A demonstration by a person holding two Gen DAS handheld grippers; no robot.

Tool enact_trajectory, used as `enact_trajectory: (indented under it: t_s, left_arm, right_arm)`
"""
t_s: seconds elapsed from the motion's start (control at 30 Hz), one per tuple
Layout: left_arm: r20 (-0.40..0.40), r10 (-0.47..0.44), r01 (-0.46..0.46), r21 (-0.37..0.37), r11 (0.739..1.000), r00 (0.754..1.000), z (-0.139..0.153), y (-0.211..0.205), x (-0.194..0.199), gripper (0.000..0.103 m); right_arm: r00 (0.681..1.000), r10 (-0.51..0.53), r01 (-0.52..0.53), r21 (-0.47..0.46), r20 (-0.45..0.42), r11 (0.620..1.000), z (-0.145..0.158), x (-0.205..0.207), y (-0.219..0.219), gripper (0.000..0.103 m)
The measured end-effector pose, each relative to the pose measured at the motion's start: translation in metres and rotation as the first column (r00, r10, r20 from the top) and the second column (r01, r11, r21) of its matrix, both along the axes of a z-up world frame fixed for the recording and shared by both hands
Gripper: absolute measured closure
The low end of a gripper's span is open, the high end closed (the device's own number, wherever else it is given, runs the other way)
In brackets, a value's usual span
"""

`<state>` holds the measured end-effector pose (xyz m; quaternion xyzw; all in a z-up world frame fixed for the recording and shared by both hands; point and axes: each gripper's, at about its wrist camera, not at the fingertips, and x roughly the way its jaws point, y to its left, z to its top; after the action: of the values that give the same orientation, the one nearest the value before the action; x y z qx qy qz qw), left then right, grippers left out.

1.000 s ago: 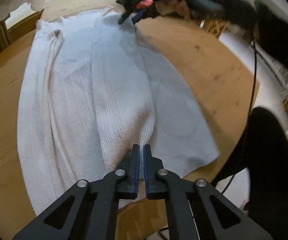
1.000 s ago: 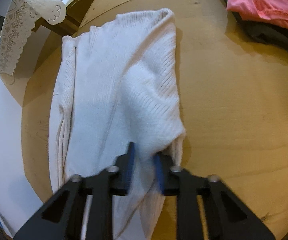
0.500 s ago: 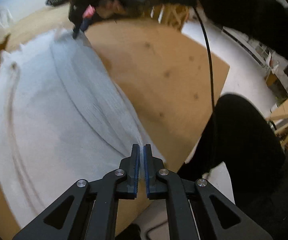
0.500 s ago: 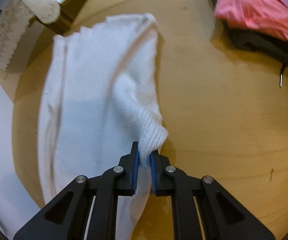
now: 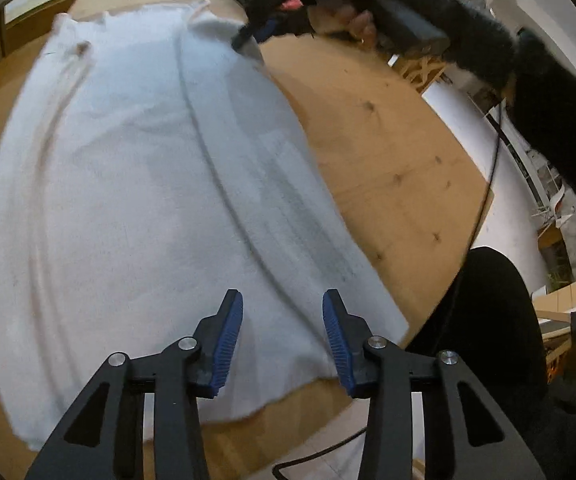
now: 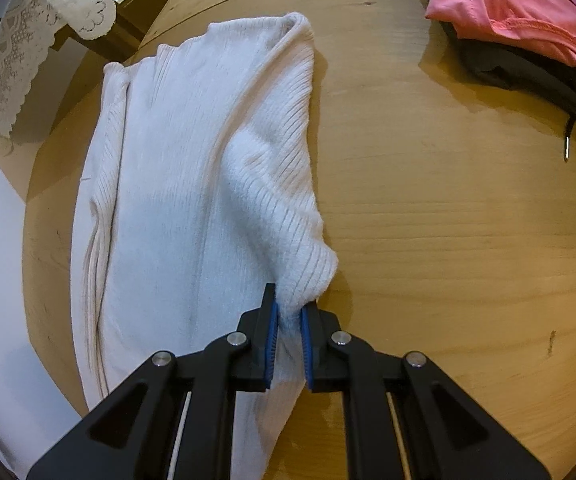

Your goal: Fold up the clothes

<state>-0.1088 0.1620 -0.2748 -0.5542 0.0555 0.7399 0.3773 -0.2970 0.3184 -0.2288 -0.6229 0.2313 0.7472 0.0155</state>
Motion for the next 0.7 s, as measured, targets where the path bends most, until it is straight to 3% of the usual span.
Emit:
enact_trajectory:
  t_s: [0.17, 0.23, 0.27, 0.37, 0.53, 0.7]
  left_arm:
    - [-0.031, -0.003, 0.003, -0.012, 1.000, 1.000, -0.008, 0.020, -0.005, 0.068]
    - [-0.042, -0.005, 0.004, -0.011, 1.000, 0.999, -0.008, 0.021, -0.005, 0.094]
    - [-0.036, -0.004, 0.004, -0.002, 1.000, 0.999, -0.008, 0.021, -0.006, 0.100]
    - [-0.027, 0.003, -0.002, 0.029, 1.000, 1.000, -0.003, 0.019, -0.014, 0.100]
    - [-0.047, 0.037, -0.033, 0.074, 0.997, 0.998, 0.032, 0.001, -0.020, 0.100]
    - [0.005, 0.038, -0.038, -0.011, 0.999, 0.999, 0.012, -0.010, -0.033, 0.098]
  right_arm:
    - [1.000, 0.001, -0.001, -0.004, -0.001, 1.000, -0.001, 0.000, 0.002, 0.092]
    - [1.000, -0.003, 0.003, -0.008, -0.001, 1.000, -0.001, 0.001, 0.004, 0.092]
    - [1.000, -0.006, 0.006, -0.012, -0.001, 1.000, -0.001, 0.001, 0.005, 0.092]
    - [1.000, -0.016, 0.016, -0.019, 0.000, 1.000, 0.000, 0.002, 0.007, 0.092]
    - [1.000, -0.029, 0.029, -0.022, -0.001, 0.999, 0.000, 0.004, 0.007, 0.092]
    - [0.999, -0.033, 0.033, -0.007, -0.002, 0.999, 0.000, 0.001, 0.007, 0.092]
